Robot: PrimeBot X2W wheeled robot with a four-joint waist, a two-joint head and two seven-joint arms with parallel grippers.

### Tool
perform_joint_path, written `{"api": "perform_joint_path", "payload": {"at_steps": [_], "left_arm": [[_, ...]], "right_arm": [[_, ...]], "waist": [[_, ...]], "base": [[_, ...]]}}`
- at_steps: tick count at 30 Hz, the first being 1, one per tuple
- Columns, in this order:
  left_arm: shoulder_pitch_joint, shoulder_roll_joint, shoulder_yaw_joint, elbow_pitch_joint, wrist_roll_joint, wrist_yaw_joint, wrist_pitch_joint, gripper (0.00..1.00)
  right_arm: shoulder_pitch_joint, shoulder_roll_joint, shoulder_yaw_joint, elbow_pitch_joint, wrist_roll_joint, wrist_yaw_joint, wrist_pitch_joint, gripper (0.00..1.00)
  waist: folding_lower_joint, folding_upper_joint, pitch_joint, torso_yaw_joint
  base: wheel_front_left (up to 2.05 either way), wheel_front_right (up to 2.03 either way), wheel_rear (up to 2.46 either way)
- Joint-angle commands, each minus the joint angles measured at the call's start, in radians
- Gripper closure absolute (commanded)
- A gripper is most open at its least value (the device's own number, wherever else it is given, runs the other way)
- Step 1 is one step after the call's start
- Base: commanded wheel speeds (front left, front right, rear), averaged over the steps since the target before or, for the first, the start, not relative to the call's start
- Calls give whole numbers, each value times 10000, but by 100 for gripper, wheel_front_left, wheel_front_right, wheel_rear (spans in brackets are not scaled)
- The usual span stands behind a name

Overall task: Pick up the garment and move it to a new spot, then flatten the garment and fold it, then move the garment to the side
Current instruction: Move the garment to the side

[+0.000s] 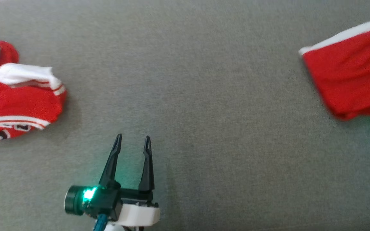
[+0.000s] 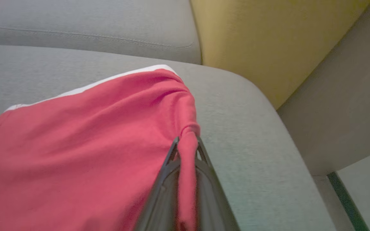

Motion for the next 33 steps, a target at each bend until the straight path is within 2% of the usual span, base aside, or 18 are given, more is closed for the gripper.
{"api": "perform_joint_path", "payload": {"at_steps": [1,7,8,9,10,13,16,22,26,33], "left_arm": [[-238,-18,225,-204,65,-59,-49,0],[-554,-18,263,-40,156,-192,-49,0],[-588,-18,251,-23,166,-216,-49,0],[-620,-18,244,-3,173,-240,-49,0],[-646,-18,239,19,176,-263,-49,0],[-699,-18,240,95,163,-287,-49,0],[-670,-18,250,150,82,-252,-49,0],[-361,-18,314,314,-395,-135,-49,0],[8,-18,431,296,-580,-18,-49,0],[825,-18,850,203,-610,264,-49,0]], "right_arm": [[-154,-573,-35,30,-45,65,-183,100],[-876,-1097,-315,956,-360,65,-422,100],[-974,-1125,-352,1110,-457,65,-457,92],[-1058,-1116,-381,1263,-559,65,-485,65],[-1150,-1112,-434,1437,-698,65,-520,0],[-1403,-981,-670,1847,-1289,65,-613,0],[-1486,-699,-1216,1457,-2141,65,-633,0],[121,856,-2327,-298,-3222,65,-637,0],[1578,1842,-2286,-1672,-3456,65,-638,0],[3727,3390,-1679,-3452,-3203,65,-639,0]], "waist": [[-2,0,366,-289],[-2,0,618,-456],[-2,0,626,-475],[-2,0,623,-490],[-2,0,607,-501],[-2,0,468,-511],[-2,0,246,-503],[-2,0,-724,-323],[-2,0,-1552,-120],[-2,0,-3027,310]], "base": [[0,0,0],[0,0,0],[0,0,0],[0,0,0],[0,0,0],[0,0,0],[0,0,0],[0,0,0],[0,0,0],[0,0,0]]}}
